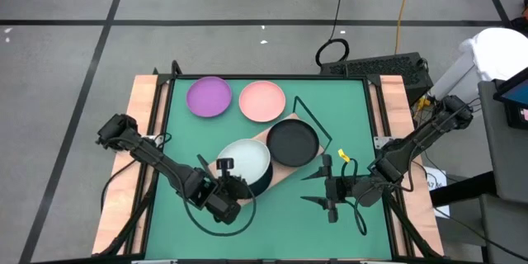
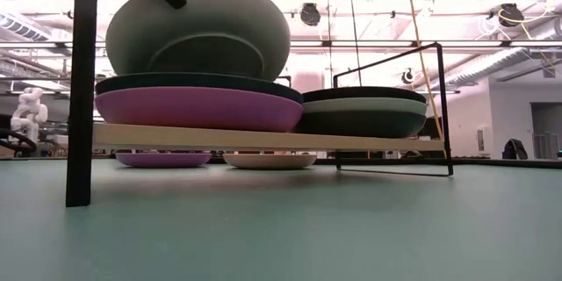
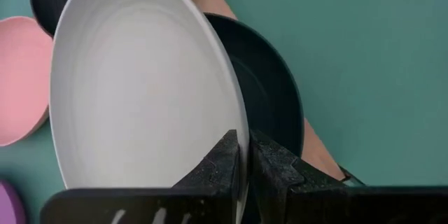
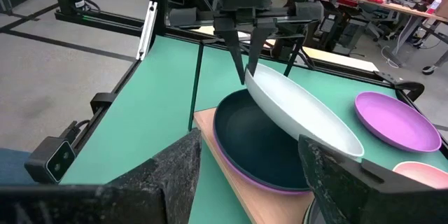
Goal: Place and stack plates onto a shelf
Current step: Stack the gray plate on top of the blue plate on the shelf
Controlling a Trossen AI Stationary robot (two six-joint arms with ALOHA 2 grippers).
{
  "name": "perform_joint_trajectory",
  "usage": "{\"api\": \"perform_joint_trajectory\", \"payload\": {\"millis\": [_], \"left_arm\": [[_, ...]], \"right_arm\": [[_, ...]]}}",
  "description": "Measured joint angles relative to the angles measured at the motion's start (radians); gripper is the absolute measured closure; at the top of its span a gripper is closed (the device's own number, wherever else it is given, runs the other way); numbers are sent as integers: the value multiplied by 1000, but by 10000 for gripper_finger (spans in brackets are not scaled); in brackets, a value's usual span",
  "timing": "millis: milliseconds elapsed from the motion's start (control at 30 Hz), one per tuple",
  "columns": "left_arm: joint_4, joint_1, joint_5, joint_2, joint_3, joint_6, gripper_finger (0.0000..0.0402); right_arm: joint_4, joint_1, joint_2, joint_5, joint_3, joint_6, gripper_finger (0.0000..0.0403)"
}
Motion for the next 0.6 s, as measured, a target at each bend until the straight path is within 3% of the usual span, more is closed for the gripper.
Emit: {"api": "perform_joint_trajectory", "payload": {"millis": [367,600], "left_arm": [[1,28,90,0,0,-80,366],[2,28,96,0,0,-78,357]], "right_arm": [[0,0,0,0,0,0,184],[0,0,0,0,0,0,184]]}}
